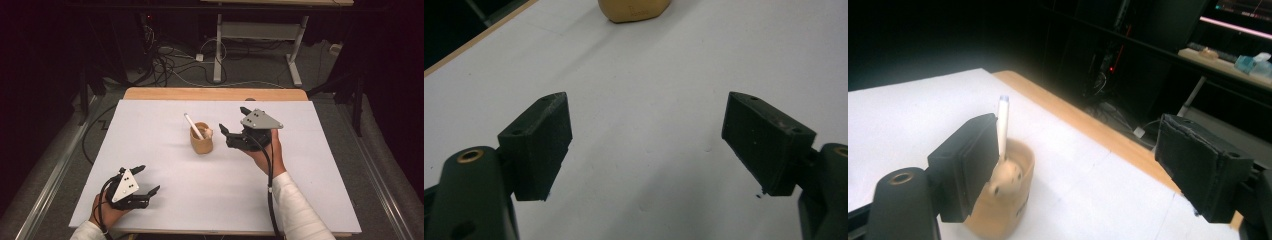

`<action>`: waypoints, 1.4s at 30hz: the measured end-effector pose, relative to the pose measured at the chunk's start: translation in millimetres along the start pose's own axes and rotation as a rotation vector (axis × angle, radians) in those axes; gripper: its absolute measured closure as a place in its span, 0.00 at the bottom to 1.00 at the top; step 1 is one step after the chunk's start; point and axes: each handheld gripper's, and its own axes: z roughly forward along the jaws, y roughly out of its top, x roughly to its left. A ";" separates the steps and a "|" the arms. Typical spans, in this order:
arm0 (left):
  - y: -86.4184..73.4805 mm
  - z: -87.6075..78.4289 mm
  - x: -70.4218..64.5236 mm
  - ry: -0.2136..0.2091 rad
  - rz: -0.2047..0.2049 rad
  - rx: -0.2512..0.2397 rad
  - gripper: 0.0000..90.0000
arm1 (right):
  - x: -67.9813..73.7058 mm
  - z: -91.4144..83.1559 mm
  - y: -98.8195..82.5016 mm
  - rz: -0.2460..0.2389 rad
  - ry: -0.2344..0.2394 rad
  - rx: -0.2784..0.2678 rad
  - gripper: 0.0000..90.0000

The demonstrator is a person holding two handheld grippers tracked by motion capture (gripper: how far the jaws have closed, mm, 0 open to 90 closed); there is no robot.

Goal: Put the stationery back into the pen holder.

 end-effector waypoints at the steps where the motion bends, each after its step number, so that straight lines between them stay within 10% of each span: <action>1: 0.0 0.2 0.0 -0.001 0.000 0.001 0.21 | -0.3 -2.6 -2.6 0.000 0.000 -0.004 0.19; 42: 2.2 2.8 -2.1 -0.010 0.008 -0.001 0.21 | 7.9 -94.6 -89.3 -0.087 -0.012 0.086 0.19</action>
